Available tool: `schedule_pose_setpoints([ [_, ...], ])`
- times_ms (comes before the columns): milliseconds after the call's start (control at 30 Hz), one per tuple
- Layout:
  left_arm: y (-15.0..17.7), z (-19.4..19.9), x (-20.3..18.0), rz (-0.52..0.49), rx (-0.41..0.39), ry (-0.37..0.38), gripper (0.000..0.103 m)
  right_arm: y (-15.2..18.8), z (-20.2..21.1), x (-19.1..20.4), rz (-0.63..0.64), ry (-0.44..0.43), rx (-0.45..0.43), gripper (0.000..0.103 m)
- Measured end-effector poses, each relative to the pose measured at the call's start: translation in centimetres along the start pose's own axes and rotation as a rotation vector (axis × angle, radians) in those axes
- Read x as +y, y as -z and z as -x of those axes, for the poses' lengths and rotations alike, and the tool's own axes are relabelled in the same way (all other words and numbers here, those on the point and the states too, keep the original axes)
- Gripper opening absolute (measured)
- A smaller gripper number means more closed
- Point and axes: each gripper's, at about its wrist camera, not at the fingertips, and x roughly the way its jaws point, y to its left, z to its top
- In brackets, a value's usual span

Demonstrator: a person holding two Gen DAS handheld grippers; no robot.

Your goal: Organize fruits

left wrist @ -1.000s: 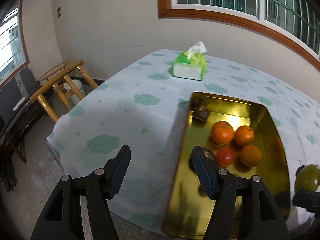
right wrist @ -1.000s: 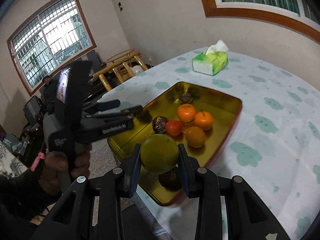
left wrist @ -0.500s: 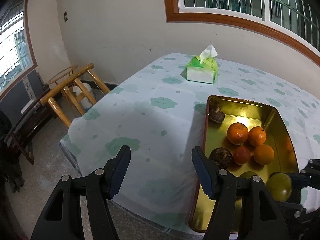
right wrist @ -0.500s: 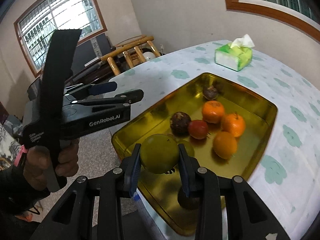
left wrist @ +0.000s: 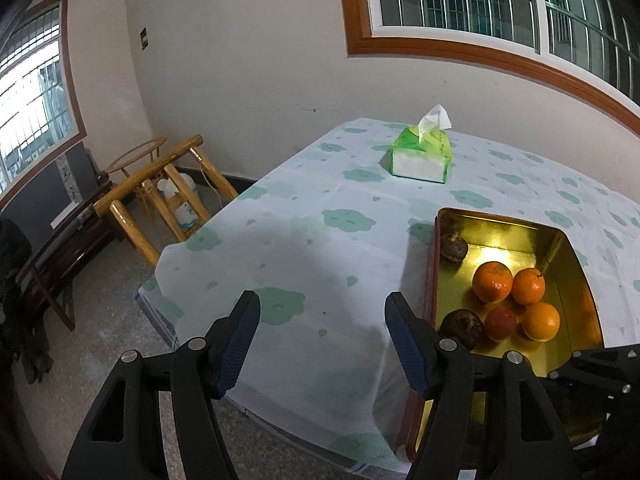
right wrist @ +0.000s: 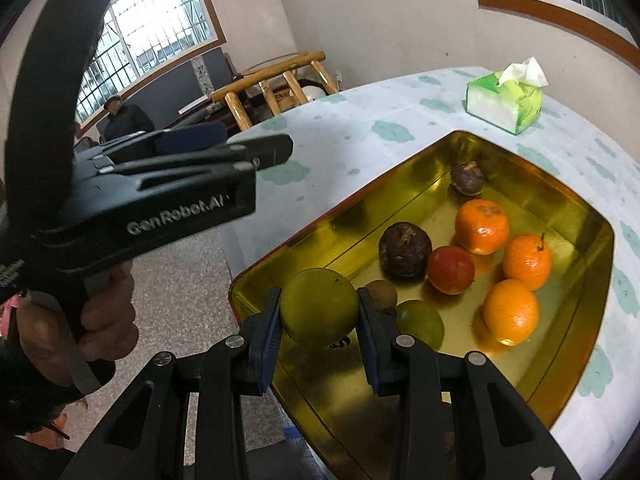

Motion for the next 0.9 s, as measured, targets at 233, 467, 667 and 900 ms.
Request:
schedule_pose_setpoints([
  [233,0.1,-0.1,0.3,0.007,-0.004,0.001,0.069,0.2,-0.9,0.0,-0.008,0.013,0.011,0.034],
  [467,0.0,-0.2,0.4,0.011,0.001,0.006,0.069,0.2,-1.0,0.2,0.002,0.026,0.005,0.034],
  [667,0.0,-0.3,-0.1,-0.002,-0.003,0.007,0.07,0.2,-1.0,-0.1,-0.023,0.024,0.003,0.035],
  [900,-0.1,-0.2,-0.3,0.0,-0.015,0.0,0.078,0.0,0.3,-0.4,-0.061,0.02,-0.034,0.045],
])
